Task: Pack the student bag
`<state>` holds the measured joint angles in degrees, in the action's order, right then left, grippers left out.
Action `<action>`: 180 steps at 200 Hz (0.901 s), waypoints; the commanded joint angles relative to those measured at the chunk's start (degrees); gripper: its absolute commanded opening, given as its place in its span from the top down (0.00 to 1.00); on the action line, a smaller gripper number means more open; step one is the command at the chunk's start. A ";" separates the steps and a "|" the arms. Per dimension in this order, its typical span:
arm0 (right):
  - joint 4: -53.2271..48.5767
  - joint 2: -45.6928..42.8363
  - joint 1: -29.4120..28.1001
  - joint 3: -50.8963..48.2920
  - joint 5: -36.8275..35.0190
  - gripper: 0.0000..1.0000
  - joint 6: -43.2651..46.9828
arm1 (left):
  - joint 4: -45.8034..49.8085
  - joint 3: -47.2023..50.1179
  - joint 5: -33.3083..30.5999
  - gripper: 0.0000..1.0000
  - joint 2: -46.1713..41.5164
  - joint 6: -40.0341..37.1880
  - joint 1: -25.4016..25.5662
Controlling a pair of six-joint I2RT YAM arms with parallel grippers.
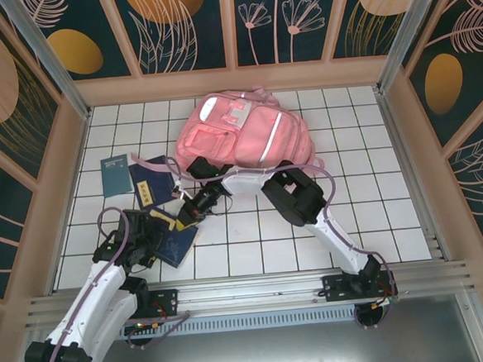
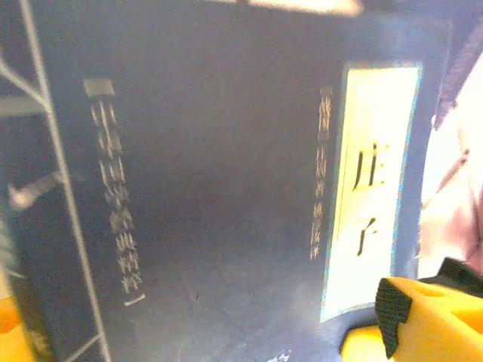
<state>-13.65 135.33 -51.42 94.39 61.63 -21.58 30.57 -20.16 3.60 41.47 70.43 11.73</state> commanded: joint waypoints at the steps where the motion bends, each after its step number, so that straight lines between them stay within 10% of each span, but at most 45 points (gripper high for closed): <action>1: 8.30 -8.79 2.90 -5.90 1.21 1.00 -4.75 | -0.34 -8.79 -4.50 0.08 0.73 -5.38 0.23; 82: 28.54 -22.38 9.02 -20.88 2.62 1.00 -20.11 | 0.28 -15.72 -3.43 0.07 3.88 -6.98 0.17; 180: 51.27 -30.51 11.11 -31.69 3.74 1.00 -37.21 | -27.83 -3.99 10.31 0.11 3.47 0.49 0.22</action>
<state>24.86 109.43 -41.12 64.69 63.13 -51.81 12.25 -24.82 10.94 46.02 68.18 11.75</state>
